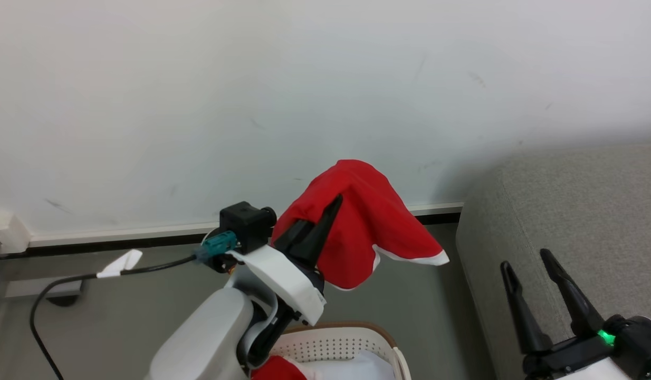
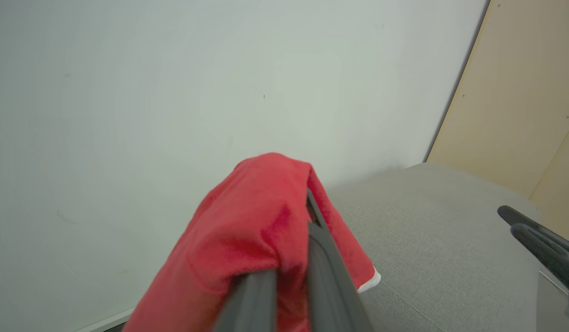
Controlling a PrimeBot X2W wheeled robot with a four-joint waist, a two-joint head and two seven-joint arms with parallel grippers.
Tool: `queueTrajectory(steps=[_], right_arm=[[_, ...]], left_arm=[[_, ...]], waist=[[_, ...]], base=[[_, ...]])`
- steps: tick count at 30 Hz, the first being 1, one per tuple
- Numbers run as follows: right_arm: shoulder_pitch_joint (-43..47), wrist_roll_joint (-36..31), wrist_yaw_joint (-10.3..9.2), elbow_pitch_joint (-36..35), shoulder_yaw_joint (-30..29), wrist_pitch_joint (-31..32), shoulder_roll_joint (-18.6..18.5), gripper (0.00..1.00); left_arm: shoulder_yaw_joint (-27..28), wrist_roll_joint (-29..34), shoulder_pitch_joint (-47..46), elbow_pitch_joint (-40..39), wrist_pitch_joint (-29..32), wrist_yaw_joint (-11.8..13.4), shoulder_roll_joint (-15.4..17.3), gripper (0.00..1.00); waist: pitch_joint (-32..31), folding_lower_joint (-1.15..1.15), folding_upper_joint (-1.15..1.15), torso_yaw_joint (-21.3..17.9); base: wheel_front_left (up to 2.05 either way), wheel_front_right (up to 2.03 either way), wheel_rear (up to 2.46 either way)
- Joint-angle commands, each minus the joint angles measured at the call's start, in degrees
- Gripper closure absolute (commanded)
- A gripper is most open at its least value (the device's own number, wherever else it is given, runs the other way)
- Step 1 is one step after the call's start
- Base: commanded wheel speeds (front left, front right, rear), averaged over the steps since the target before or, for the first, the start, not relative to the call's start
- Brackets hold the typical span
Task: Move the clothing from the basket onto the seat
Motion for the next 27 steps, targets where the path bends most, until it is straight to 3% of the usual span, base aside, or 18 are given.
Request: queueTrajectory(steps=[1,8,17,27], right_arm=[[-1.15,-0.19,-0.12,0.38,0.82,-0.01,-0.19,0.0],[-5.74,0.07,-0.12,6.47,7.94,-0.01,-0.25,0.0],[-13.12,1.82,-0.12,21.6,16.96,-0.01,-0.06,0.0],[-20.8,4.61,-0.12,30.97,26.45,0.0,0.54,0.0]], left_arm=[[-0.07,-0.84,0.72,-0.33,0.17,-0.04,0.25,1.0],[-2.31,-1.39,1.44,-0.8,1.49,-0.75,-0.88,1.0],[-6.96,-1.46,2.05,-0.97,3.24,-1.73,-2.04,1.0],[-11.78,-2.58,2.19,-1.08,3.84,-2.42,-3.71,1.0]], waist=[[-0.09,0.01,0.0,0.32],[-1.04,0.01,0.0,2.66],[-1.94,0.01,0.0,6.9],[-2.13,0.01,0.0,10.91]], base=[[0.0,0.0,0.0],[0.0,0.0,0.0],[0.0,0.0,0.0],[0.0,0.0,0.0]])
